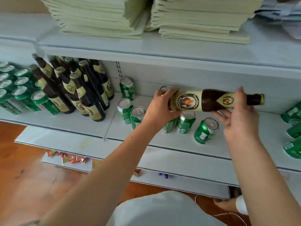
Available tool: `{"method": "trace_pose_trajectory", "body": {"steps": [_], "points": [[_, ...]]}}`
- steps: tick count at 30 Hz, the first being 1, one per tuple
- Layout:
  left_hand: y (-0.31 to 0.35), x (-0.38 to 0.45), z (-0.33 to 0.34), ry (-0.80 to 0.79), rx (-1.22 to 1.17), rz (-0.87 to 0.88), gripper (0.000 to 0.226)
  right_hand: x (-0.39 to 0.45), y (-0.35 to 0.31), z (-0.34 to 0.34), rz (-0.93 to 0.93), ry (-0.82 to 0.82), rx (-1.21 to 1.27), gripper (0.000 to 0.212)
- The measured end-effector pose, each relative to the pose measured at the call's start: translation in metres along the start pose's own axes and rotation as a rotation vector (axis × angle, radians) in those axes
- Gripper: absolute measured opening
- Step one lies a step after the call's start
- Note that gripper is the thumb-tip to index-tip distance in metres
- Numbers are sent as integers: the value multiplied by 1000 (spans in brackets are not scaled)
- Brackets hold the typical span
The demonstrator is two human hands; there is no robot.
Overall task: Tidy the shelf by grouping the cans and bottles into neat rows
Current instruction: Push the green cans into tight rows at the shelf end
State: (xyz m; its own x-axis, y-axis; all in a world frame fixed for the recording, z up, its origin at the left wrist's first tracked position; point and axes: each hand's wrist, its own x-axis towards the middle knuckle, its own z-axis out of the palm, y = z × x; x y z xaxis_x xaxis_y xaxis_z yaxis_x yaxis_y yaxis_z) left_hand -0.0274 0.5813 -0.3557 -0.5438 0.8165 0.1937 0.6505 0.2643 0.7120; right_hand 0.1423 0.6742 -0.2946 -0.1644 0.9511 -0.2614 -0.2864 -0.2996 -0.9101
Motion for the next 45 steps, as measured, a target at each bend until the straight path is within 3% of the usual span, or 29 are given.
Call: {"method": "trace_pose_trajectory", "body": {"steps": [7,11,15,18,21,26,35,41,45], "points": [[-89,-73,-94,273,-9,-161,76,-59,53,101,3,-340,-201,31],[-140,-110,-130,351,-119,-335,72,-98,89,158,-63,-609,-415,15],[-191,-133,-156,365,-119,-488,73,-130,131,209,-319,-752,-728,37],[-227,-137,-168,321,-46,-540,65,-157,157,247,-520,-815,-891,32],[-256,-135,-180,292,21,-603,62,-169,186,284,-600,-887,-975,27],[-304,-125,-197,255,8,-650,51,-169,221,336,-622,-962,-1062,33],[-336,-99,-208,324,-199,-652,49,-162,252,406,-640,-861,-1159,39],[-344,-89,-214,275,-133,-649,49,-155,259,404,-592,-850,-1174,32],[-336,-96,-215,212,-71,-693,72,-164,247,379,-643,-853,-1091,38]]}}
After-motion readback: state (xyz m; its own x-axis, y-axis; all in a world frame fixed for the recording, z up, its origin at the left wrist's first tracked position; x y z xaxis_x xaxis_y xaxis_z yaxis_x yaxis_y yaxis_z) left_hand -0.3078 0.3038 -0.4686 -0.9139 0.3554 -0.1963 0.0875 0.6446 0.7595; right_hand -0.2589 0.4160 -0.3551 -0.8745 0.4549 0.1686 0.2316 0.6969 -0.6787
